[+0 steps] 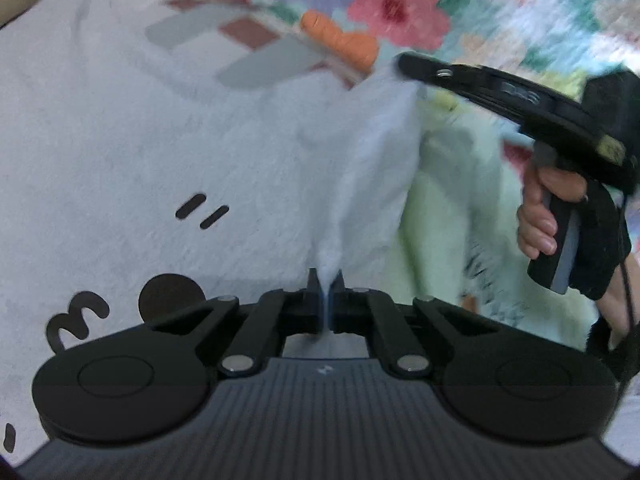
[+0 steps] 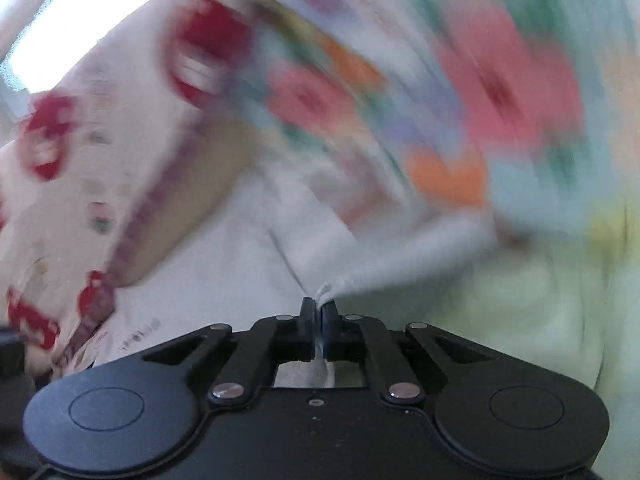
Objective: Fold clothes
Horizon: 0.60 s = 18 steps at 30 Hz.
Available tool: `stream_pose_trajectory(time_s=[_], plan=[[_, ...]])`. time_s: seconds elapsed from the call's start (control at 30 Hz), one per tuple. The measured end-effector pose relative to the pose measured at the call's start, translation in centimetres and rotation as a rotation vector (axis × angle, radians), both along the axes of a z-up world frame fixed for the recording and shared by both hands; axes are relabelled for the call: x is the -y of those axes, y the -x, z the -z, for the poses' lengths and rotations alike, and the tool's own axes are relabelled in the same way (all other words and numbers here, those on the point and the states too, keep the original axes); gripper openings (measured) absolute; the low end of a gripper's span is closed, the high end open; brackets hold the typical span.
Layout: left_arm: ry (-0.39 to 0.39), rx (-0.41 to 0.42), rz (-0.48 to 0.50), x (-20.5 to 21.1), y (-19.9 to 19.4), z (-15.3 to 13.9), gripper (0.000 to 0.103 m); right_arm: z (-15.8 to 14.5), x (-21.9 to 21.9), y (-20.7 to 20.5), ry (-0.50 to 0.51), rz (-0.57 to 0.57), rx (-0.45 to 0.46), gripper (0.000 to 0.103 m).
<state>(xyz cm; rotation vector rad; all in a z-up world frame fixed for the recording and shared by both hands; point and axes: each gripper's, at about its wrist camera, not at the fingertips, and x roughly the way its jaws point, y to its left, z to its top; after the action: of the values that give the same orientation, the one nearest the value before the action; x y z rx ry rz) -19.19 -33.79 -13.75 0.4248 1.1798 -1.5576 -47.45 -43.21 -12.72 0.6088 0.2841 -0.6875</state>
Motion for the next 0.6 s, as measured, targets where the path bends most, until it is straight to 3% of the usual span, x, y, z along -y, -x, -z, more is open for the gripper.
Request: stream_pose_trajectory(time_s=[0.07, 0.1, 0.13, 0.23, 0.33, 0.43, 0.5, 0.6], plan=[[-0.003, -0.096, -0.033, -0.1, -1.0, -0.7, 0.018, -2.6, -1.6, 0.8, 0.135, 0.014, -0.080, 0.003], [-0.014, -0.138, -0.043, -0.1, -1.4, -0.8, 0.027, -2.5, -1.8, 0.9, 0.166, 0.027, -0.151, 0.002], [-0.020, -0.139, -0.061, -0.2, -1.6, -1.1, 0.028, -2.1, -1.8, 1.0, 0.189, 0.040, -0.228, 0.002], [-0.023, 0.006, -0.121, -2.0, -1.9, -2.4, 0.037, 1.3, -1.4, 1.0, 0.095, 0.080, -0.404, 0.004], [-0.045, 0.116, -0.248, -5.4, -4.3, -4.1, 0.044, 2.3, -2.1, 1.2, 0.064, 0.149, -0.452, 0.009], [-0.125, 0.227, -0.443, -10.6, -7.7, -5.2, 0.055, 0.9, -3.5, 1.4, 0.110, 0.159, -0.464, 0.026], [-0.198, 0.261, -0.595, -14.5, -10.4, -5.2, 0.058, -0.7, -5.0, 1.4, 0.163, 0.138, -0.434, 0.043], [-0.280, 0.248, -0.808, -20.6, -14.1, -4.5, 0.058, -2.7, -6.7, 0.3, 0.209, 0.022, -0.344, 0.043]])
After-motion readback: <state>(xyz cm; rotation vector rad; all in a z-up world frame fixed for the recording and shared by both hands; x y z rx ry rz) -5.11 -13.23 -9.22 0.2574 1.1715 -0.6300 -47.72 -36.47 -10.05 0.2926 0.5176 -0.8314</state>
